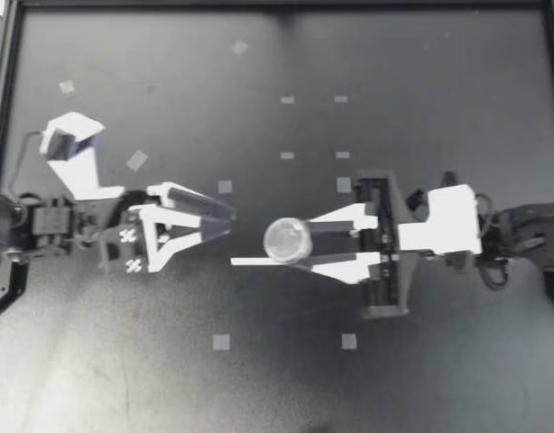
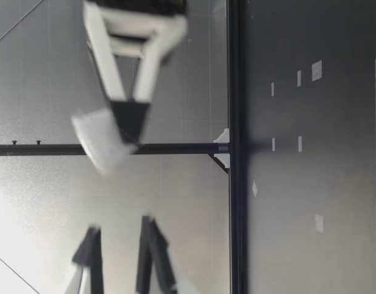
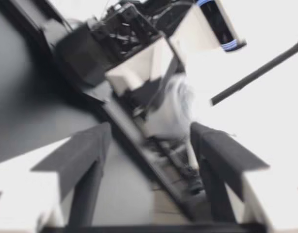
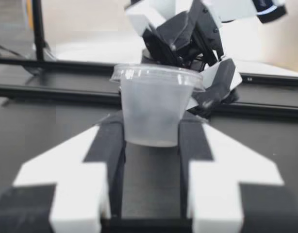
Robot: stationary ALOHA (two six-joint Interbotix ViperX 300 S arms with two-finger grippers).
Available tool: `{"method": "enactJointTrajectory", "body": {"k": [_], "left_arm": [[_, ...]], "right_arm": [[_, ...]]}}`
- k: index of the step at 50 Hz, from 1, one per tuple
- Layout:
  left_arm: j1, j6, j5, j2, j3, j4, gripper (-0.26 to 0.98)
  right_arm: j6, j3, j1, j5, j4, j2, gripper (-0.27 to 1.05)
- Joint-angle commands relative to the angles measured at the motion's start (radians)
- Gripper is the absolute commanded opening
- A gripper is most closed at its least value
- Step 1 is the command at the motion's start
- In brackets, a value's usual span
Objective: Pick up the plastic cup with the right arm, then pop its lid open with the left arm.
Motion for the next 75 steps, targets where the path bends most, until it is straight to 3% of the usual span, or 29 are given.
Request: {"method": "enactJointTrajectory", "body": {"k": [1, 14, 35, 50, 57, 65, 75], "left_arm": [[0.000, -0.058, 0.000, 0.028, -0.046, 0.017, 0.58], [0.000, -0.117, 0.008, 0.043, -0.060, 0.083, 0.58], [-0.009, -0.118, 0.008, 0.009, -0.081, 0.084, 0.57], [-0.009, -0.081, 0.008, -0.072, -0.034, 0.086, 0.57], [-0.009, 0.081, 0.008, -0.072, -0.005, 0.089, 0.57], [-0.009, 0.430, 0.031, -0.074, 0.011, 0.089, 0.57], [-0.009, 0.859, 0.291, -0.077, -0.048, 0.080, 0.57]], "right_arm": [[-0.006, -0.043, -0.008, -0.014, 0.000, 0.012, 0.23], [-0.008, -0.043, -0.017, 0.011, 0.000, 0.020, 0.23], [0.009, -0.038, -0.032, 0.084, 0.011, 0.067, 0.23], [0.072, 0.000, -0.026, 0.129, 0.008, 0.054, 0.23], [0.071, 0.021, -0.026, 0.161, 0.009, -0.009, 0.23], [0.114, 0.020, -0.026, 0.161, 0.008, -0.095, 0.23], [0.318, 0.021, -0.026, 0.150, 0.006, -0.117, 0.23]]}}
